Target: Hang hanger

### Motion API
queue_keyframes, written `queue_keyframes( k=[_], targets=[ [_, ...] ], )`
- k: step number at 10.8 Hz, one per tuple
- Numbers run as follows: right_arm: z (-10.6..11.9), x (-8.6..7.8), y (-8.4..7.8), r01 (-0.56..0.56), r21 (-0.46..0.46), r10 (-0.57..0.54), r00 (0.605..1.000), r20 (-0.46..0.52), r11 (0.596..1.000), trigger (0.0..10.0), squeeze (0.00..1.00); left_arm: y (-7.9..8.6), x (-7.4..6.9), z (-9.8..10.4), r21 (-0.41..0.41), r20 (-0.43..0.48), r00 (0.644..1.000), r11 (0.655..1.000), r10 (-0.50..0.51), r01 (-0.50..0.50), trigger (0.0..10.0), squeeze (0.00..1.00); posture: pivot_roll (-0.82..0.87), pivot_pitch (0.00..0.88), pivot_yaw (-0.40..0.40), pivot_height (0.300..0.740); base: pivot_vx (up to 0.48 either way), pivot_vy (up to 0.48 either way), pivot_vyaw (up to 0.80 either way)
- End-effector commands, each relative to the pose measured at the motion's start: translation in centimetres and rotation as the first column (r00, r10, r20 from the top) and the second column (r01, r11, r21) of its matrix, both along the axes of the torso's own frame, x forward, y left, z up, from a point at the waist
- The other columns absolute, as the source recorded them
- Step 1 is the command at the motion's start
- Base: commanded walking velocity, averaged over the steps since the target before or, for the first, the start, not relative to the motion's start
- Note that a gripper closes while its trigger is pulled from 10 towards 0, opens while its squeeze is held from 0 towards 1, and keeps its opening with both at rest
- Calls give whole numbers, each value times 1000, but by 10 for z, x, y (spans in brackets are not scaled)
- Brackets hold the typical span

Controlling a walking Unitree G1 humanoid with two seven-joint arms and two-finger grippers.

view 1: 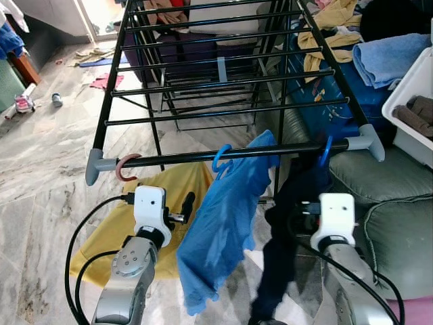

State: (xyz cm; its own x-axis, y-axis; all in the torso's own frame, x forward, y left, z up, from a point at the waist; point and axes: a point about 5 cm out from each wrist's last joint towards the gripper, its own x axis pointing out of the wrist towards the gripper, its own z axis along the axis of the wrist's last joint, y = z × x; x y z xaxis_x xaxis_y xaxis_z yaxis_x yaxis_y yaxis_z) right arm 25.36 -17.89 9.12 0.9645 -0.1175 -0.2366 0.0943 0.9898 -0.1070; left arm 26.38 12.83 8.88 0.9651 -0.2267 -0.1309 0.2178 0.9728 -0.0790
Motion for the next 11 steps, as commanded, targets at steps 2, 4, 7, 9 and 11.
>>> queue_keyframes(
  k=[2,4,7,9,11],
  targets=[
    [1,-1,0,13,2,-13,1000,6,1000,10000,0,4,-2,0,7,-8,1000,1000,15,-14,10000,0,-85,121,51,740,0,0,0],
    [-1,-4,0,19,5,-19,1000,-3,1000,10000,0,4,-1,0,6,-14,1000,1000,12,-12,10000,0,-88,121,55,740,0,0,0],
    [-1,-3,-1,21,4,-21,1000,-6,1000,10000,0,3,0,-1,4,-18,1000,1000,8,-8,10000,0,-91,114,51,740,-181,0,0],
    [0,-1,-2,20,1,-20,1000,-1,1000,10000,0,3,1,-1,4,-18,1000,1000,11,-11,10000,0,-91,108,49,740,-277,0,0],
    [-1,-1,-2,21,1,-21,1000,-1,1000,10000,0,3,2,-1,1,-20,1000,1000,12,-12,10000,0,-91,108,49,740,-276,0,0]
  ],
)
